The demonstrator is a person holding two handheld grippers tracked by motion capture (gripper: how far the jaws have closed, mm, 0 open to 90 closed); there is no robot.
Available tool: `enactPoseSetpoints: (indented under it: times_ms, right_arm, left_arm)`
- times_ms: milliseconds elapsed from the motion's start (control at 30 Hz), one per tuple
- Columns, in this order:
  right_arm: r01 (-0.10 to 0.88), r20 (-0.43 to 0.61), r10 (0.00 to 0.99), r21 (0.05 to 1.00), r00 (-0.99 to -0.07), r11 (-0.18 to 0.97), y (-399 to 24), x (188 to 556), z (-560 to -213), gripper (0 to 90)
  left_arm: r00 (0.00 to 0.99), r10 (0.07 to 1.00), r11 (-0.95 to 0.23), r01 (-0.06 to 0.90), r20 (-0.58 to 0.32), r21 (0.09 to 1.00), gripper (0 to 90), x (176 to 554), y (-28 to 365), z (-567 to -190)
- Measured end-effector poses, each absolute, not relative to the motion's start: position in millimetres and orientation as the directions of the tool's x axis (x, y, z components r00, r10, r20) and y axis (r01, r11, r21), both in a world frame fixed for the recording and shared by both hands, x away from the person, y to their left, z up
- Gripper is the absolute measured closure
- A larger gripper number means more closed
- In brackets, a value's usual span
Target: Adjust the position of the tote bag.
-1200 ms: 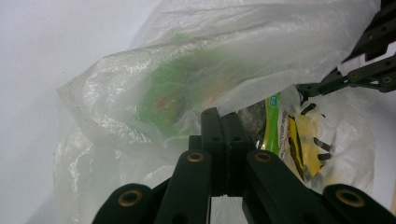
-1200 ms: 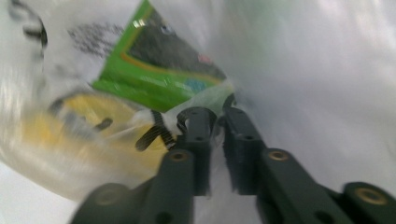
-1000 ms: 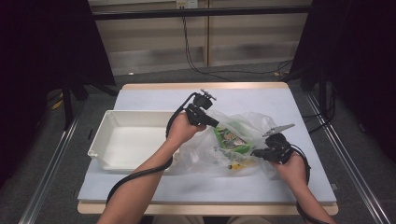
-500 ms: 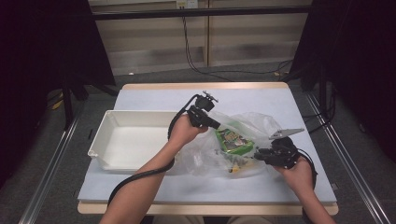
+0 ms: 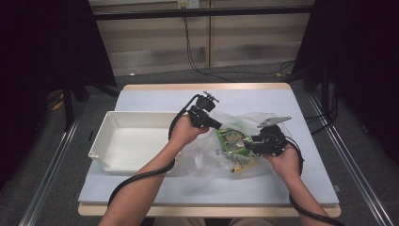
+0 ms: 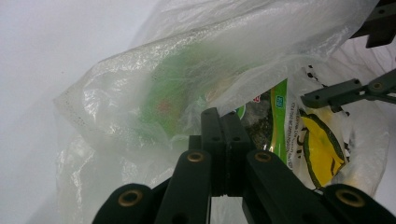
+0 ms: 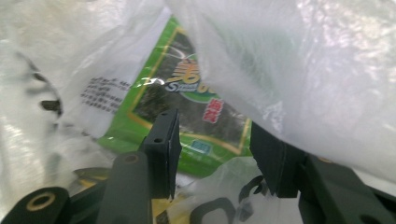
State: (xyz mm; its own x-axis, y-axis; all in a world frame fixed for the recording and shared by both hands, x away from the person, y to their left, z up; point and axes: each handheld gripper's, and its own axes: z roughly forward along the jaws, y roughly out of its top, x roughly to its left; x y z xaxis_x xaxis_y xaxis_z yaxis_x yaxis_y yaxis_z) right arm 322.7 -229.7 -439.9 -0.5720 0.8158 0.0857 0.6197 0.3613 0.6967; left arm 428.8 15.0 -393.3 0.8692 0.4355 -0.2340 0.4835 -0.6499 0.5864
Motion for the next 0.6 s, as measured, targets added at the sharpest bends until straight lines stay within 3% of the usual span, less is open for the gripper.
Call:
enactPoseSetpoints:
  times_ms: [133,167,200,233,300,333,600]
  right_arm:
    - [0.640,0.062,0.827,0.666,-0.558,0.383,-233.9,326.1,-445.4,57.9]
    - [0.648,0.067,0.832,0.662,-0.551,0.376,-239.9,324.8,-448.7,67.0]
    - [0.648,0.067,0.832,0.662,-0.551,0.376,-239.9,324.8,-448.7,67.0]
    - [0.665,0.083,0.837,0.652,-0.541,0.365,-244.4,322.6,-452.8,78.2]
    - [0.670,0.077,0.841,0.645,-0.536,0.368,-246.2,320.5,-453.9,81.4]
    - [0.680,0.086,0.839,0.633,-0.538,0.372,-249.6,318.1,-456.1,88.0]
    - [0.714,0.123,0.846,0.606,-0.519,0.350,-262.8,300.9,-462.9,90.0]
  left_arm:
    - [0.864,0.446,-0.646,0.490,-0.232,0.585,90.0,430.2,16.1,-395.1]
    - [0.861,0.449,-0.641,0.497,-0.239,0.584,90.0,431.3,16.8,-395.9]
    - [0.861,0.449,-0.641,0.497,-0.239,0.584,90.0,431.3,16.8,-395.9]
    - [0.862,0.453,-0.653,0.494,-0.226,0.575,90.0,431.8,16.5,-395.8]
    - [0.862,0.453,-0.650,0.494,-0.228,0.577,90.0,431.7,16.5,-395.7]
    - [0.861,0.454,-0.650,0.495,-0.228,0.576,90.0,431.7,16.4,-395.2]
    - [0.852,0.479,-0.632,0.502,-0.211,0.591,90.0,435.8,19.8,-393.5]
